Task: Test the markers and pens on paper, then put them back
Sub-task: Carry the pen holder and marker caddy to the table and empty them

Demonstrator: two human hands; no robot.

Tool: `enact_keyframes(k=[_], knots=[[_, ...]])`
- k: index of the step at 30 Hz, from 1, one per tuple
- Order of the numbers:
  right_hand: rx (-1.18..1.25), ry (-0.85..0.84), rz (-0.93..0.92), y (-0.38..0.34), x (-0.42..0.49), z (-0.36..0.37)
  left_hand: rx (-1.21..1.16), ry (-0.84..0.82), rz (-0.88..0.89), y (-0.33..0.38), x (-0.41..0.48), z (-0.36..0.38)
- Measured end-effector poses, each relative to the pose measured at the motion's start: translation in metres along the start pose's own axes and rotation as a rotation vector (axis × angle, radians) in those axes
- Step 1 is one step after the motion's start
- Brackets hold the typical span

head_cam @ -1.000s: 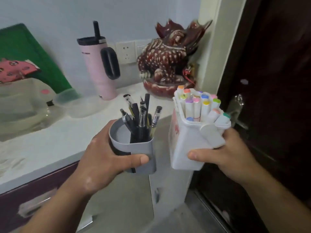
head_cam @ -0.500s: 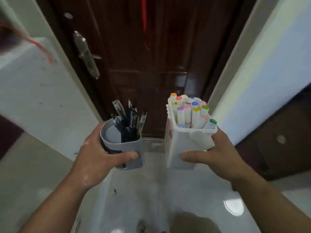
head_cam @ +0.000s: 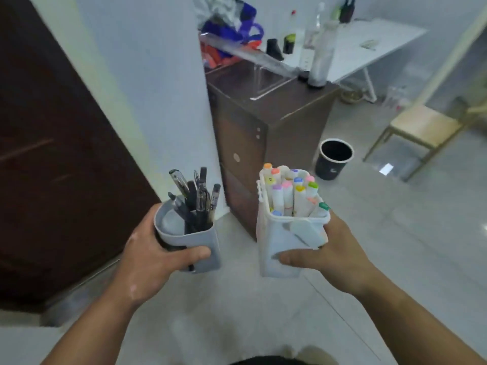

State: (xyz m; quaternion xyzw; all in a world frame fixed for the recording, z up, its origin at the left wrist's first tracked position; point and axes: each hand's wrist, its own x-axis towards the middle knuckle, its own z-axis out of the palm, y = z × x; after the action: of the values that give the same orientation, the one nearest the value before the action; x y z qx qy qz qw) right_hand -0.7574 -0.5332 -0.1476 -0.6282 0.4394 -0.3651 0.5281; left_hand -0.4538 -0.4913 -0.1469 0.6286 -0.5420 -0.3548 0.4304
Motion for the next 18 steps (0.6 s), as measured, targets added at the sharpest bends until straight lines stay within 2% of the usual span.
enact_keyframes(k=[9, 18], knots=[[0.029, 0.269, 0.093, 0.054, -0.024, -0.202, 0.028, -0.257, 0.048, 0.066, 0.1, 0.21], [-0.029, 0.49, 0.139, 0.106, 0.058, -0.367, 0.047, -0.44, 0.12, 0.102, 0.253, 0.386]])
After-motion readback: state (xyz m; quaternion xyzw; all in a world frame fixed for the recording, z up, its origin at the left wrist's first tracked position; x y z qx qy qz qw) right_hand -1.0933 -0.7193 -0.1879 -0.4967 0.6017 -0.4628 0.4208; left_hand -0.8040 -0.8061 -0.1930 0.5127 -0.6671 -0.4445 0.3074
